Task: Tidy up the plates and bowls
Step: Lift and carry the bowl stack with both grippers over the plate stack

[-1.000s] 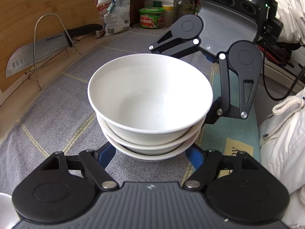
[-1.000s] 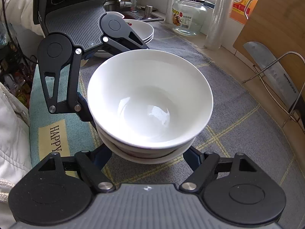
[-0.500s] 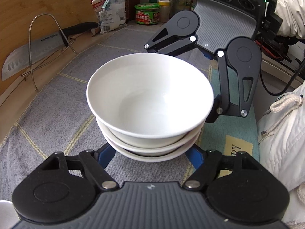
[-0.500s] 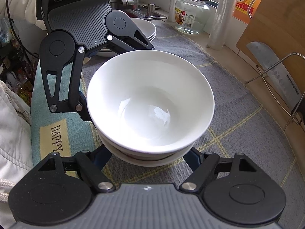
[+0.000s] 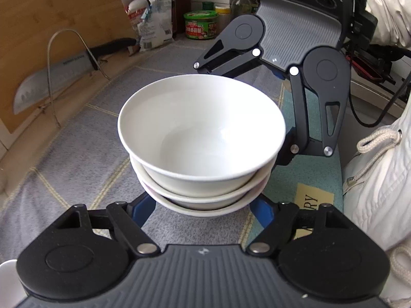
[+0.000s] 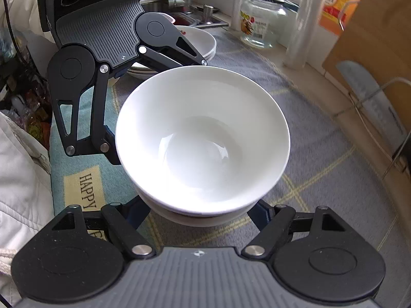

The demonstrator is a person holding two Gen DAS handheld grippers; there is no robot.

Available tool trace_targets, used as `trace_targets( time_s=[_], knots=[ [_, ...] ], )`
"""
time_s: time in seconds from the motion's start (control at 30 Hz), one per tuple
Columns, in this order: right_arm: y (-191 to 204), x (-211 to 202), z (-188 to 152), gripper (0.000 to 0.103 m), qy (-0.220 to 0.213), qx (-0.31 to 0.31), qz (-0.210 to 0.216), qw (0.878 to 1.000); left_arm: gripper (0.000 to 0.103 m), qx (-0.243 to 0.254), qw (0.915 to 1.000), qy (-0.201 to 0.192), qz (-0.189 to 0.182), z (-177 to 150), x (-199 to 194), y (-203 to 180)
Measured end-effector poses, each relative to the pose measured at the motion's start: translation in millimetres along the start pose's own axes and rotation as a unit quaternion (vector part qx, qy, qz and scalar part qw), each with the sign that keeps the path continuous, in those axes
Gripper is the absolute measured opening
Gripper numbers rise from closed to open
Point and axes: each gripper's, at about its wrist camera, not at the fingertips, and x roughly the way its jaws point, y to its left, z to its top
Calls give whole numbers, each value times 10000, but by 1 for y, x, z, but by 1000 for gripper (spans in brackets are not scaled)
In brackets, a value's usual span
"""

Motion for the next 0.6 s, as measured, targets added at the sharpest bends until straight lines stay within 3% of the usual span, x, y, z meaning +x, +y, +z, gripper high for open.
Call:
trace_targets(
  time_s=[0.3, 0.6],
  knots=[
    [13, -7, 36, 84, -4, -529, -18, 9986, 79, -219, 9989, -85, 399, -11, -34, 0],
    [30, 9, 92, 84, -131, -1267, 215, 9916, 80, -615, 9919, -113, 1105, -39, -83, 8]
  ],
)
